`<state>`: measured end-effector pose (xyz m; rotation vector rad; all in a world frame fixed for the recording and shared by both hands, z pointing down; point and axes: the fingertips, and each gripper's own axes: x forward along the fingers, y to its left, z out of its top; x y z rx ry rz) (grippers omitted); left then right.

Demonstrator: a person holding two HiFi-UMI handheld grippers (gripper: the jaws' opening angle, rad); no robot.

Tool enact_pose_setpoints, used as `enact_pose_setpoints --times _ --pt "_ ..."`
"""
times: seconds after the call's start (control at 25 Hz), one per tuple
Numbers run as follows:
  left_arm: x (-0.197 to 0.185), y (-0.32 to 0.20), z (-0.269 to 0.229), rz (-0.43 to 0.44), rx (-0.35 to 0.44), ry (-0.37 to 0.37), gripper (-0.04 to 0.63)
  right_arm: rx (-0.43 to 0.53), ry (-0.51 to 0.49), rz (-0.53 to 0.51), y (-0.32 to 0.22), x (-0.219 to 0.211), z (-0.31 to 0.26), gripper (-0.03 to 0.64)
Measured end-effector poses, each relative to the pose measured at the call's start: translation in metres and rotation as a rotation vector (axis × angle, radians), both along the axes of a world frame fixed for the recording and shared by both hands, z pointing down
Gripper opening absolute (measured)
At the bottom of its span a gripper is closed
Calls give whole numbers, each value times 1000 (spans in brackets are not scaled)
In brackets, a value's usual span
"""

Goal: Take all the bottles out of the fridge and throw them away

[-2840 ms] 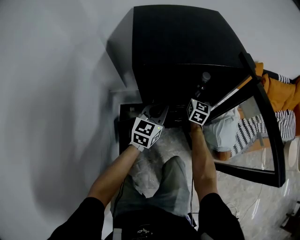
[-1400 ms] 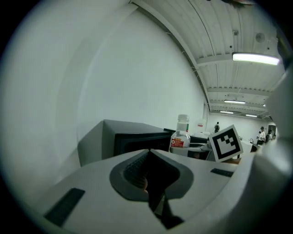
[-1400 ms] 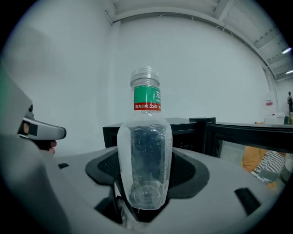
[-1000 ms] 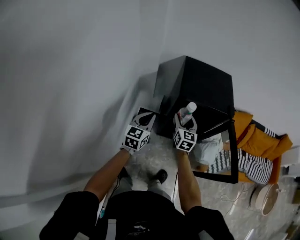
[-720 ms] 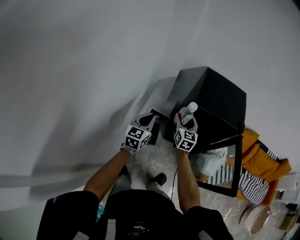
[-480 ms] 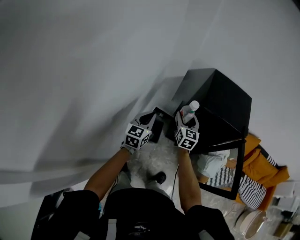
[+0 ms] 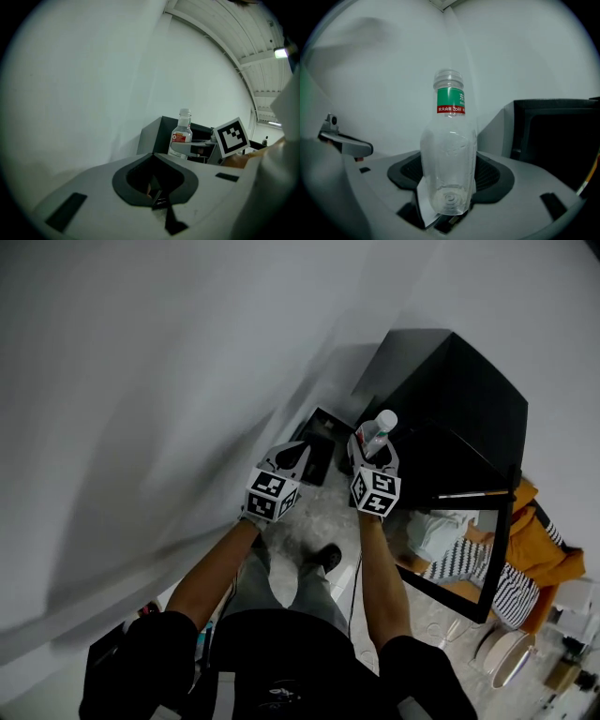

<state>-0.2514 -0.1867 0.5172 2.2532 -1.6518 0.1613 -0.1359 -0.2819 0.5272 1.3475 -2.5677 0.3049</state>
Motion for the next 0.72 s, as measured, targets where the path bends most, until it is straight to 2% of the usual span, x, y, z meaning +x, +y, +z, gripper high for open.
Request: enact_pose_setpoints --times 0.24,0.72 --pt "8 7 72 25 -83 3 2 -95 30 -31 23 -5 88 304" --pt "18 -15 214 65 -164 11 2 -189 39 -67 23 -12 251 304"
